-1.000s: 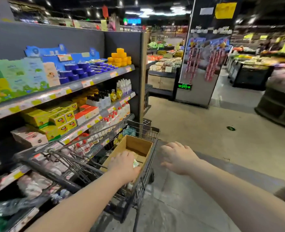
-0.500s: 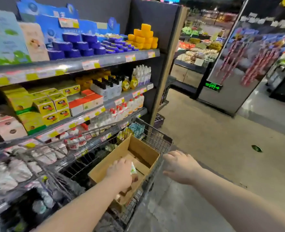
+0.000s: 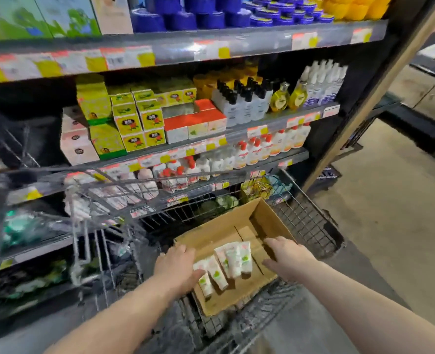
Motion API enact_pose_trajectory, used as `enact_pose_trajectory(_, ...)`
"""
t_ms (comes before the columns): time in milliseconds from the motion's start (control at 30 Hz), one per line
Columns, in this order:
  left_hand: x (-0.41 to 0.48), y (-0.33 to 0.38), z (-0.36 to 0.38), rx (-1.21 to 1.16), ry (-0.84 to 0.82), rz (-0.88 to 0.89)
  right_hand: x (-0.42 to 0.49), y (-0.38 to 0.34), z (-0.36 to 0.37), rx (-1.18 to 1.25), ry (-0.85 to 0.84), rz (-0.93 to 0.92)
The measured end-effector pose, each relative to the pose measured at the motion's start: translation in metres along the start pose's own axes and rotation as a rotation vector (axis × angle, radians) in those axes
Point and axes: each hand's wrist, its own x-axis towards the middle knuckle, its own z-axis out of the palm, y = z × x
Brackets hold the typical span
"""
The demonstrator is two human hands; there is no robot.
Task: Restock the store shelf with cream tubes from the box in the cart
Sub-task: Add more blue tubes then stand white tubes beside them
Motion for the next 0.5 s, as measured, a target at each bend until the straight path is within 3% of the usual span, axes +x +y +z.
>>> enact_pose_trajectory(133,0.039,0.030,0.011,-0.106,-0.062,-0.145,0.069,0.031,0.009,0.020,-0.090,-0.033)
enact_pose_trajectory(500,0.175,0.098,0.084,-0.340,-0.234,-0.312,0.218,0.081,0.082,0.092,-0.294,-0.041)
